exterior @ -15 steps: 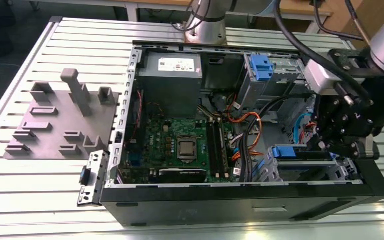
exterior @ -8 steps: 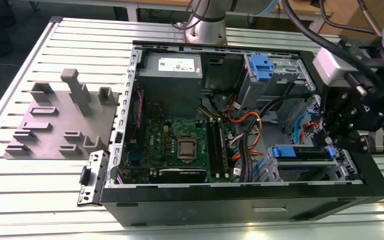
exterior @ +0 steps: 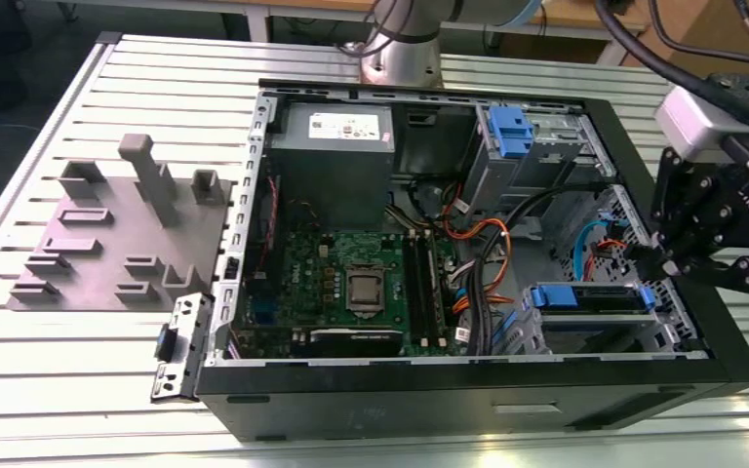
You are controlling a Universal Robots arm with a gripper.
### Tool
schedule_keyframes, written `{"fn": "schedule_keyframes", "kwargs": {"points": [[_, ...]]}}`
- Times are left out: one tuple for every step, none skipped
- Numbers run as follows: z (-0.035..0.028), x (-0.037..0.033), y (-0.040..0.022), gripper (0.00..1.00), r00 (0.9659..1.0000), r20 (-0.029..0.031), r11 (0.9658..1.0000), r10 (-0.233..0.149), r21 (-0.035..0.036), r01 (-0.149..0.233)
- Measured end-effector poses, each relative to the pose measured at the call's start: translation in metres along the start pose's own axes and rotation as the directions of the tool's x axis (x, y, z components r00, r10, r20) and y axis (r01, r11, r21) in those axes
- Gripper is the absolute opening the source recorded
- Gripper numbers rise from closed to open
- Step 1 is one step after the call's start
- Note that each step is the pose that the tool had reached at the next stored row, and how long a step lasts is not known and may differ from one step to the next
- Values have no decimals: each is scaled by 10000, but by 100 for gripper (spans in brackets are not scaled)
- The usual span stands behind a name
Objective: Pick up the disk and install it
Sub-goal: 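Insert the first disk wire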
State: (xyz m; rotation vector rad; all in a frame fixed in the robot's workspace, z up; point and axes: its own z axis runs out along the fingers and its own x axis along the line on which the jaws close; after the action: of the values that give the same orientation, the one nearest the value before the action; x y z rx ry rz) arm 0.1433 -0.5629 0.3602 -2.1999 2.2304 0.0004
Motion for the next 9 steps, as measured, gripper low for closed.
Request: {"fn": "schedule_keyframes", "kwargs": {"points": [[-1, -22, -10, 11, 10000, -2, 10000, 0, -11, 0], [-1, -44, -17, 11, 10000, -3, 10000, 1, -19, -1], [-1, -71, -22, 11, 10000, -4, 10000, 1, -23, -1], [-2, -102, -26, 11, 10000, -6, 10000, 0, -28, 0], [-2, -135, -33, 11, 10000, -9, 10000, 1, -36, -1], [-1, -162, -39, 11, 10000, -12, 10000, 1, -51, -1], [-1, -187, -47, 11, 10000, -17, 10000, 1, -69, -1], [-1, -209, -57, 11, 10000, -19, 10000, 1, -93, -1], [-1, -230, -66, 11, 10000, -19, 9999, 1, -123, -2]]}}
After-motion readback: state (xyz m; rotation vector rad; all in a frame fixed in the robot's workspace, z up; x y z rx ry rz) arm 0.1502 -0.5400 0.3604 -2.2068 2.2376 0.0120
